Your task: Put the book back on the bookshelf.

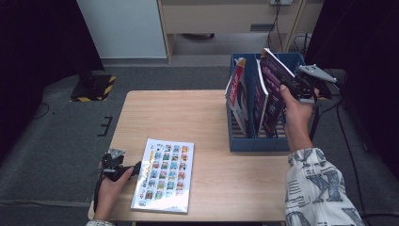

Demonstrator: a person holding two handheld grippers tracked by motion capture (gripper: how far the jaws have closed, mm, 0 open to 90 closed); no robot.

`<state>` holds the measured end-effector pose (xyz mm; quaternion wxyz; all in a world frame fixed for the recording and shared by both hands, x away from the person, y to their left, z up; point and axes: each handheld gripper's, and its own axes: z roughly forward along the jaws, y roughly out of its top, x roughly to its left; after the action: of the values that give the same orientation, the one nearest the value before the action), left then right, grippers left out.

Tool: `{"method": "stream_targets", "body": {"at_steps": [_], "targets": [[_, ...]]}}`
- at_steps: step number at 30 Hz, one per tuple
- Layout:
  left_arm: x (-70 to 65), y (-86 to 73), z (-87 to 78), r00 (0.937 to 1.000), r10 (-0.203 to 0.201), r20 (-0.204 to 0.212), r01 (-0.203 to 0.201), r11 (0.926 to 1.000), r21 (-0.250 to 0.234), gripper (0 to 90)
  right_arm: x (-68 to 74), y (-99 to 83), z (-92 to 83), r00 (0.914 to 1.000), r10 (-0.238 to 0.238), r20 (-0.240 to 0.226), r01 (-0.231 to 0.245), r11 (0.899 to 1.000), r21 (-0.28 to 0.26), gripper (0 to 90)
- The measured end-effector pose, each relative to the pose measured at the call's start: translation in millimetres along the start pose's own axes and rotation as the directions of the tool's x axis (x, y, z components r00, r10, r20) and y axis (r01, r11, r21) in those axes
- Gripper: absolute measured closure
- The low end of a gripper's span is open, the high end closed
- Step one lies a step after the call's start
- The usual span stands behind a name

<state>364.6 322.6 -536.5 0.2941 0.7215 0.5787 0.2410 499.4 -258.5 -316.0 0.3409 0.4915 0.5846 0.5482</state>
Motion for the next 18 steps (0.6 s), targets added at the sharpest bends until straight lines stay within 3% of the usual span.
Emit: {"method": "stream_targets", "body": {"at_steps": [18], "targets": [[0.0, 0.0, 0.0, 1.0000, 0.000, 0.000, 0.000, 1.0000, 0.000, 1.9, -9.1, -5.4, 6.5, 0.9999, 0.014, 0.003, -0.014, 1.000, -0.020, 83.8]]}}
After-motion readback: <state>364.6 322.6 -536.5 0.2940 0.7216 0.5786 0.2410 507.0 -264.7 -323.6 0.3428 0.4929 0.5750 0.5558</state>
